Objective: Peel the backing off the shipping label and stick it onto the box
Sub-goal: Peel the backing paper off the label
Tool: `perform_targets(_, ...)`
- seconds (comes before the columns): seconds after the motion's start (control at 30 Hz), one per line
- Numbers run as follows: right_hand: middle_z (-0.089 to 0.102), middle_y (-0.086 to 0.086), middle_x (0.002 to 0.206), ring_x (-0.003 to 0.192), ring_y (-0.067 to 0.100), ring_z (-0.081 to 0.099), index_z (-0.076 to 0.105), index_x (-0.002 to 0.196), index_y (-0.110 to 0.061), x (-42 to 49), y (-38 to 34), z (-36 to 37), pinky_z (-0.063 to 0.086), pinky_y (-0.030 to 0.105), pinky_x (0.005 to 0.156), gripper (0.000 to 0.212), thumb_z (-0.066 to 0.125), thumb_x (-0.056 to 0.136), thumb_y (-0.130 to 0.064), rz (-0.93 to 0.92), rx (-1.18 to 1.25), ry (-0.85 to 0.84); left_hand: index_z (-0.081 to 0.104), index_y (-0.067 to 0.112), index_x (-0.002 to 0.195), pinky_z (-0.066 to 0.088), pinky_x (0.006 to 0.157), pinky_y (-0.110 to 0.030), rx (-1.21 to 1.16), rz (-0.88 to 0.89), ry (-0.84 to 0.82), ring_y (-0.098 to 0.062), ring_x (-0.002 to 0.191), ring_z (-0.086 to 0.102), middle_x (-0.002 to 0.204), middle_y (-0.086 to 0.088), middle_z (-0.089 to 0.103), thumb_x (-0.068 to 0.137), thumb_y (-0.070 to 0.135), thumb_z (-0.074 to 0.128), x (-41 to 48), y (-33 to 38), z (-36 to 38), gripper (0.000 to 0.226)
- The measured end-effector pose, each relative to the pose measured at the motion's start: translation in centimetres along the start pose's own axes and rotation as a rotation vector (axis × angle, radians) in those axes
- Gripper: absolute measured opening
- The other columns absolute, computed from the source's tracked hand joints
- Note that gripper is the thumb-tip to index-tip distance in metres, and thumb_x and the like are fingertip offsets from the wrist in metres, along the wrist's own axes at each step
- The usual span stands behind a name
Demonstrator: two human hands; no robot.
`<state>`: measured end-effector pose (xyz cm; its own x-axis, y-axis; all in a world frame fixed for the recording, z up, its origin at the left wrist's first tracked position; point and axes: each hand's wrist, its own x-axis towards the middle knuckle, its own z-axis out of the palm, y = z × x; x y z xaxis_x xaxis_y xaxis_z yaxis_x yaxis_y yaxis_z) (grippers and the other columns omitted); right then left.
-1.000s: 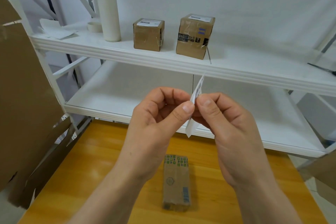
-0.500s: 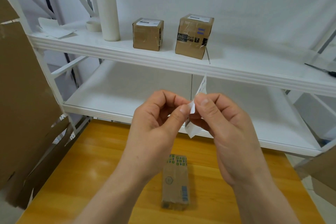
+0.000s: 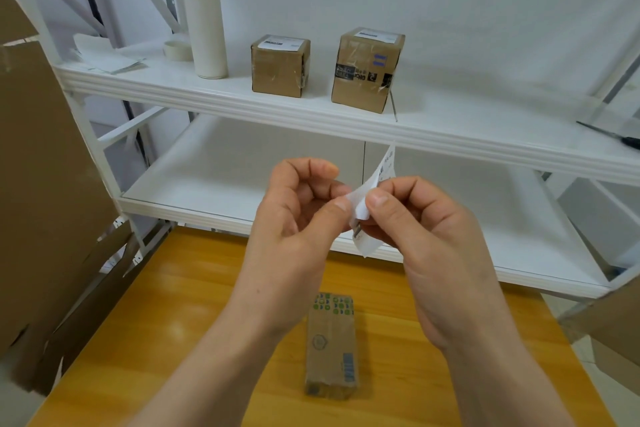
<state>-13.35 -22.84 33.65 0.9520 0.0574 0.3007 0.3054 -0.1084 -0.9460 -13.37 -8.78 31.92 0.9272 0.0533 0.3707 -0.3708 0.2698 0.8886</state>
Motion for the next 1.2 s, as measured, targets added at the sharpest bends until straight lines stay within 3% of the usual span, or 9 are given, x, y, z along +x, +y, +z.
perform_targets(0.07,0.074,0.005,0.084,0.088,0.028,0.068,0.071,0.084,-0.017,0.0,0.0,-0.1,0.059,0.045,0.084,0.013,0.064,0.093,-0.023,-0.008,-0.008,-0.007,0.056,0.011,0.116,0.058,0.080,-0.031,0.011,0.006,-0.024,-0.014,0.084,0.068,0.088,0.006,0.068,0.080,0.023,0.070,0.1,0.2,0.2,0.040)
perform_targets(0.17,0.074,0.001,0.081,0.086,0.022,0.070,0.071,0.082,-0.018,-0.1,-0.1,-0.3,0.059,0.034,0.081,0.013,0.064,0.092,-0.023,-0.005,0.008,-0.022,0.057,0.014,0.116,0.060,0.084,-0.036,0.059,0.004,-0.013,-0.014,0.082,0.069,0.084,0.007,0.069,0.082,0.024,0.070,0.3,0.3,0.5,0.038)
perform_targets(0.37,0.073,0.003,0.086,0.089,0.029,0.068,0.071,0.087,-0.020,0.0,0.0,-0.8,0.060,0.046,0.085,0.007,0.065,0.085,-0.024,0.010,0.010,-0.020,0.059,0.019,0.112,0.061,0.082,-0.041,0.108,0.007,0.029,-0.020,0.082,0.072,0.083,0.000,0.068,0.087,0.020,0.060,0.4,0.3,0.7,0.025)
perform_targets(0.53,0.073,0.003,0.088,0.087,0.021,0.070,0.070,0.090,-0.020,-0.2,-0.1,-0.9,0.059,0.038,0.084,0.014,0.065,0.084,-0.031,0.028,0.068,-0.052,0.056,0.029,0.111,0.057,0.078,-0.057,0.286,0.081,0.022,-0.028,0.082,0.068,0.087,-0.002,0.066,0.091,0.025,0.056,-0.1,0.5,1.1,0.021)
perform_targets(0.67,0.073,0.007,0.088,0.085,0.023,0.070,0.070,0.091,-0.016,-0.2,-0.1,-0.7,0.060,0.039,0.085,0.023,0.066,0.085,-0.038,0.039,0.090,-0.031,0.053,0.031,0.111,0.054,0.066,-0.046,0.402,0.154,0.003,-0.020,0.076,0.062,0.087,0.008,0.062,0.098,0.017,0.057,-0.5,0.4,1.4,0.020)
perform_targets(0.8,0.073,0.007,0.084,0.085,0.026,0.070,0.070,0.085,-0.017,-0.1,0.3,-0.7,0.060,0.043,0.086,0.010,0.067,0.092,-0.025,0.062,0.082,0.002,0.051,0.029,0.112,0.056,0.069,-0.037,0.431,0.137,0.013,-0.013,0.082,0.063,0.091,0.010,0.062,0.099,0.010,0.056,-0.5,0.1,1.2,0.024)
perform_targets(1.03,0.075,0.007,0.090,0.090,0.024,0.072,0.070,0.084,-0.019,0.1,-0.1,-0.8,0.059,0.043,0.089,0.010,0.063,0.092,-0.019,0.084,0.075,0.000,0.057,0.030,0.097,0.055,0.069,-0.049,0.451,0.092,-0.007,-0.021,0.079,0.061,0.090,0.007,0.062,0.100,0.011,0.049,0.0,0.9,1.1,0.021)
perform_targets(1.2,0.075,0.009,0.090,0.090,0.026,0.072,0.070,0.090,-0.015,-0.1,-0.2,-0.6,0.060,0.044,0.088,0.009,0.063,0.092,-0.018,0.082,0.072,-0.009,0.063,0.029,0.090,0.055,0.070,-0.041,0.375,0.084,-0.023,-0.013,0.078,0.060,0.085,0.007,0.063,0.092,0.031,0.052,0.0,1.2,1.1,0.011)
